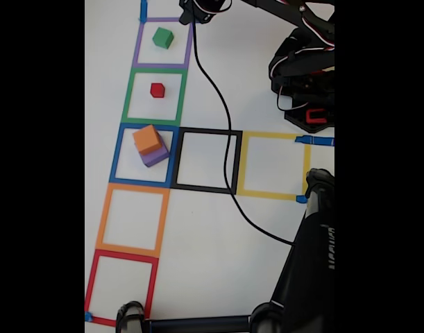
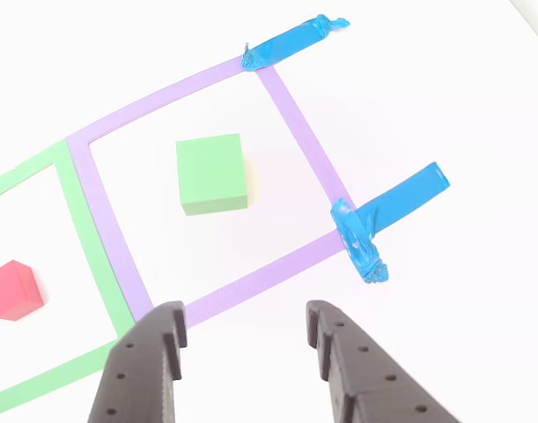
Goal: Tower of hanoi
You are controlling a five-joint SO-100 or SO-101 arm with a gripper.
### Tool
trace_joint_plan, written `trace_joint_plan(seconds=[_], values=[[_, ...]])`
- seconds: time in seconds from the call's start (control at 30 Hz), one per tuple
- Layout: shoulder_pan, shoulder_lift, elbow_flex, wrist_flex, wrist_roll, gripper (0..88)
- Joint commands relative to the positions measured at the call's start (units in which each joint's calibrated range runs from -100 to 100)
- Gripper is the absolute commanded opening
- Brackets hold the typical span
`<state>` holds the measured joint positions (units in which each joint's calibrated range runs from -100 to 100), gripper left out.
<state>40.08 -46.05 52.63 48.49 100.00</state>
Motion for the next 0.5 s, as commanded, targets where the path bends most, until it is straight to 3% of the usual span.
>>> trace_joint_plan(seconds=[0.0,0.2,0.47], values=[[-0.10,0.07,6.00,-14.89,0.00,16.3],[-1.92,3.30,11.73,-28.33,0.00,19.5],[-2.11,4.75,13.64,-31.65,0.00,31.6]])
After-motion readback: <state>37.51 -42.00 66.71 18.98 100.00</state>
